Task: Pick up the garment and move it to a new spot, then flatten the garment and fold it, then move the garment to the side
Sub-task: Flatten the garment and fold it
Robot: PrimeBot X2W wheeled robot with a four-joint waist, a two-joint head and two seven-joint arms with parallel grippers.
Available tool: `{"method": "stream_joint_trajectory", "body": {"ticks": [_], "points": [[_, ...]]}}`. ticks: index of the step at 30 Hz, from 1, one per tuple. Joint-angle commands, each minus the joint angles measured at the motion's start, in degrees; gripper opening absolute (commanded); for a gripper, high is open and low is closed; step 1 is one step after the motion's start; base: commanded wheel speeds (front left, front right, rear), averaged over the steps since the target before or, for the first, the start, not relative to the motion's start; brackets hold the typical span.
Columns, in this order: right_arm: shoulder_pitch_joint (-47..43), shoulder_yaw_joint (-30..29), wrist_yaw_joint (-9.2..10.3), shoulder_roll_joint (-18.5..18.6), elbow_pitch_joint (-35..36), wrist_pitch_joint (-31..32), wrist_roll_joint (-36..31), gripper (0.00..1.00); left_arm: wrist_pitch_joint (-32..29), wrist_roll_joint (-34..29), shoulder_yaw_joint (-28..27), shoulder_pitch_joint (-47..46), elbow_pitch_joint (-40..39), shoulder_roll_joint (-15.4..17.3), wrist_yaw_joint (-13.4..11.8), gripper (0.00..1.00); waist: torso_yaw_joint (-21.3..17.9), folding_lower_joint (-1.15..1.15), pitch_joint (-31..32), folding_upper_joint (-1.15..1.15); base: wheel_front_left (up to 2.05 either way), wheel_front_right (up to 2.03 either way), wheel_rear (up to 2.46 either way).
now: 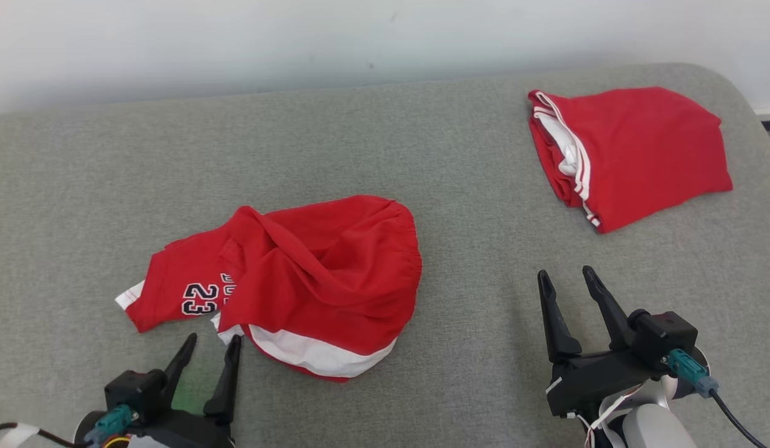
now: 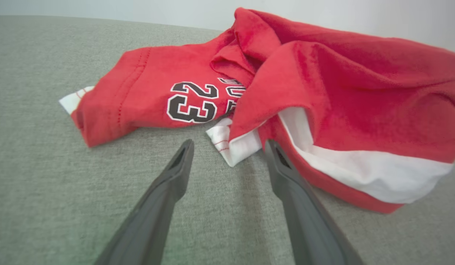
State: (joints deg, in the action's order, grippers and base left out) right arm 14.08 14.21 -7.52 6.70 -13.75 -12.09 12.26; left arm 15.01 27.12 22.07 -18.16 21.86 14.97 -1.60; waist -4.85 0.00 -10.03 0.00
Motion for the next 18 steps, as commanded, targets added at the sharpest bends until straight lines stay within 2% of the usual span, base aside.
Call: {"method": "stream_joint_trajectory", "body": {"ticks": [1, 6, 7, 8, 9, 10, 18], "points": [[0.23, 0.08, 0.05, 0.26, 0.2, 0.11, 0.12, 1.0, 0.22, 0.17, -0.62, -0.75, 0.81, 0.0, 0.24, 1.0, -0.94, 0.0, -0.74, 0.0, 0.0, 0.0, 0.0], [0.5, -0.1, 0.06, 0.18, 0.13, -0.07, 0.12, 1.0, 0.23, -0.37, -1.75, -2.21, 3.9, -0.29, 1.5, 1.0, -2.37, 0.0, -1.46, 0.0, 0.0, 0.0, 0.0], [0.53, -0.08, 0.05, 0.17, 0.13, -0.13, 0.12, 1.0, 0.23, -0.27, -1.87, -2.45, 4.52, -0.38, 1.81, 0.78, -2.49, 0.0, -1.53, 0.0, 0.0, 0.0, 0.0], [0.53, -0.09, 0.05, 0.17, 0.13, -0.19, 0.11, 1.0, 0.23, -0.29, -1.96, -2.74, 5.07, -0.47, 2.03, 0.33, -2.56, 0.0, -1.57, 0.0, 0.0, 0.0, 0.0], [0.48, -0.14, 0.06, 0.17, 0.13, -0.24, 0.1, 1.0, 0.23, -0.46, -2.06, -3.02, 5.47, -0.56, 2.35, 0.14, -2.6, 0.0, -1.6, 0.0, 0.0, 0.0, 0.0], [0.4, -0.23, 0.06, 0.19, 0.13, -0.28, 0.06, 1.0, 0.23, -0.68, -2.15, -3.24, 5.79, -0.66, 2.47, 0.0, -2.6, 0.0, -1.59, 0.0, 0.0, 0.0, 0.0], [-0.79, -0.89, 0.06, -0.11, -0.18, -0.11, -0.52, 1.0, 0.23, -3.28, -2.93, -1.77, 4.36, -1.64, 2.57, 0.0, 0.02, 0.0, 0.22, 0.0, 0.0, 0.0, 0.0]]}}
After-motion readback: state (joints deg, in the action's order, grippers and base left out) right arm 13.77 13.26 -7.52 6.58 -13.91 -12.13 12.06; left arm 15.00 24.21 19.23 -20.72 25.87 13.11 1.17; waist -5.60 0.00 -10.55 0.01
